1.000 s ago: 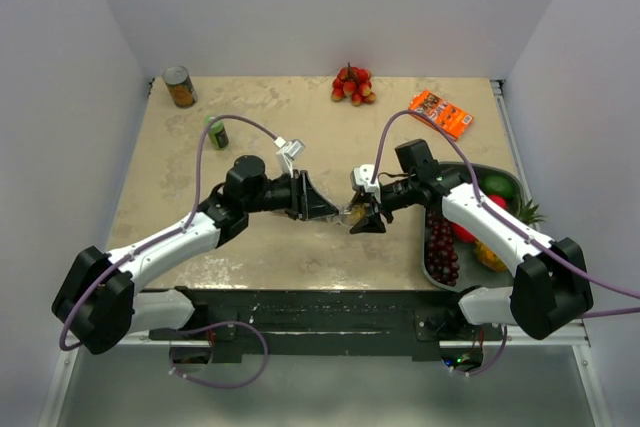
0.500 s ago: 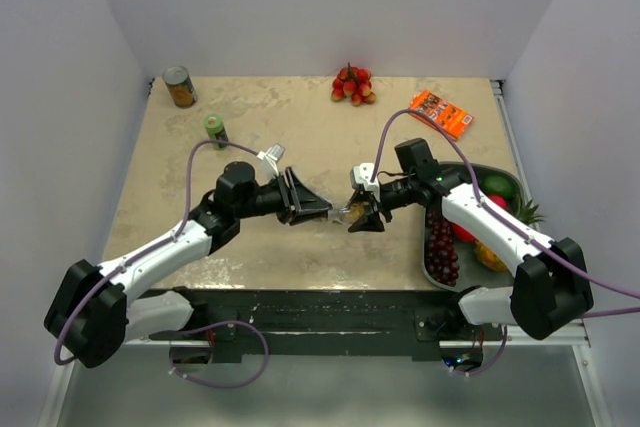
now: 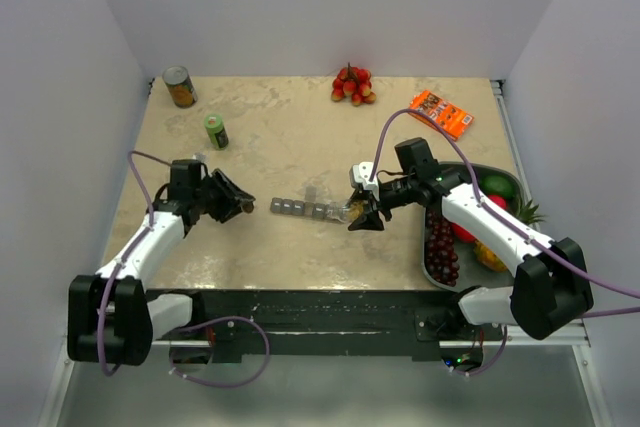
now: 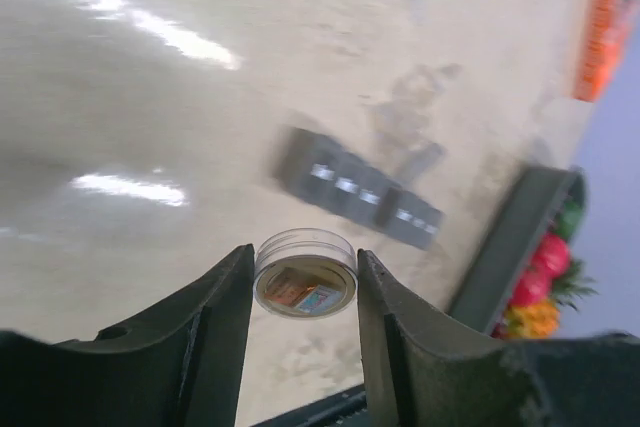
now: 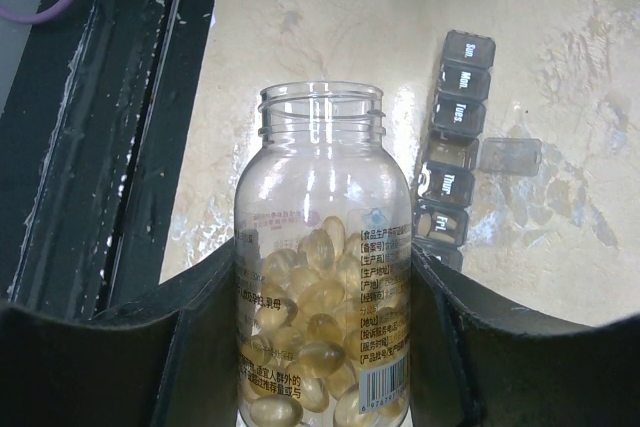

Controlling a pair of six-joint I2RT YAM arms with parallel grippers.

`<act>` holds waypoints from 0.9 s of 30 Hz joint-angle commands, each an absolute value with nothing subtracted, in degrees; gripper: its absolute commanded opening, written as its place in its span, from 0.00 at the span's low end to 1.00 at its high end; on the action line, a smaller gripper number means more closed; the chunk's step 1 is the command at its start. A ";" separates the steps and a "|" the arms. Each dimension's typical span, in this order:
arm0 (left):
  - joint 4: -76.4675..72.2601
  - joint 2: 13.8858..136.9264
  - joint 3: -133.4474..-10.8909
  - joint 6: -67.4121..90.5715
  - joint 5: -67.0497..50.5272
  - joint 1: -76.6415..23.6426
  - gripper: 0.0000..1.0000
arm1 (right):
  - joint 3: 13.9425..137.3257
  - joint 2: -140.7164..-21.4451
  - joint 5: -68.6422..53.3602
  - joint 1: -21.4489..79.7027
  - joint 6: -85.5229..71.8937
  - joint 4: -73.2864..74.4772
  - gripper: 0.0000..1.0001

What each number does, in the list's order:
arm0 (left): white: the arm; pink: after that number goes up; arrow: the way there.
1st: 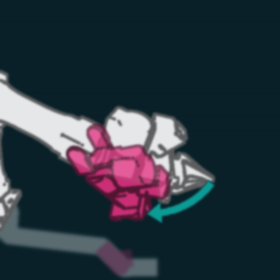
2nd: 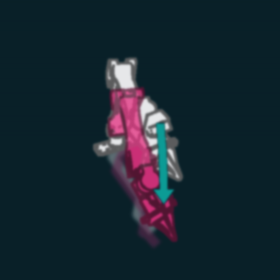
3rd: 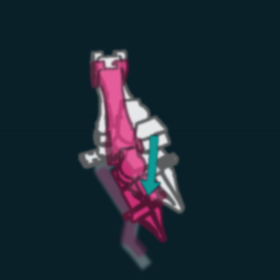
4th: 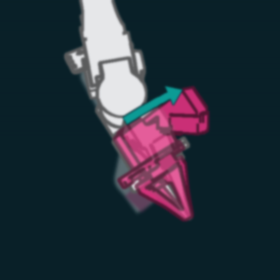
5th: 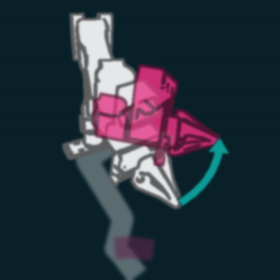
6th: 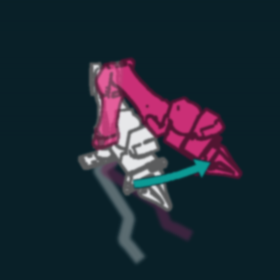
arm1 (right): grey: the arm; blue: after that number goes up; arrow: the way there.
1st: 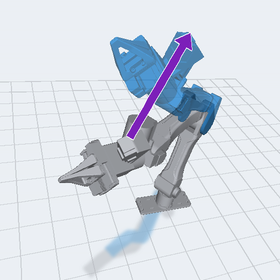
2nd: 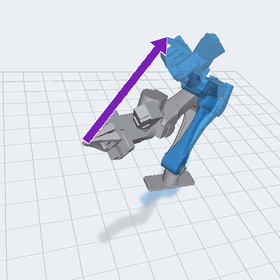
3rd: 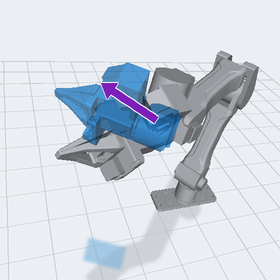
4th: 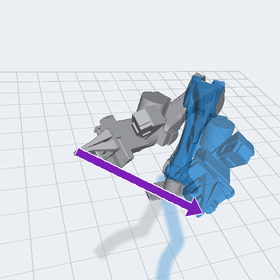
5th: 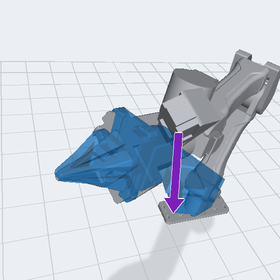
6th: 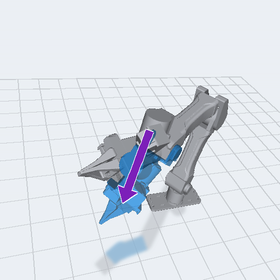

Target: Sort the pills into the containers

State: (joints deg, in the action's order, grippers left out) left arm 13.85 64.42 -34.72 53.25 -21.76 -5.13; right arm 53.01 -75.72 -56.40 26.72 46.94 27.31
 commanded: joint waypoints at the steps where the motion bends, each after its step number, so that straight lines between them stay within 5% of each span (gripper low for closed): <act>1: 21.71 67.67 -34.80 46.50 -14.07 -2.29 0.00 | 53.52 -74.09 -56.60 26.63 46.23 25.49 0.00; 5: 21.97 71.35 -35.33 45.44 -8.63 -1.85 0.00 | 53.44 -74.00 -56.69 26.54 46.23 25.49 0.00; 13: 24.34 74.09 -36.91 44.74 -6.07 -1.05 0.75 | 53.53 -73.74 -56.69 26.46 46.32 25.58 0.00; 16: 25.31 73.30 -37.61 44.39 -5.19 -0.97 0.89 | 53.61 -73.39 -56.60 26.37 46.41 25.66 0.00; 22: 25.75 64.63 -39.46 40.26 -7.90 -0.97 0.92 | 55.10 -71.63 -57.39 26.19 43.96 25.67 0.00; 27: 16.47 56.26 -37.10 28.75 -26.78 -0.97 0.92 | 63.00 -68.04 -54.24 25.93 38.15 25.49 0.00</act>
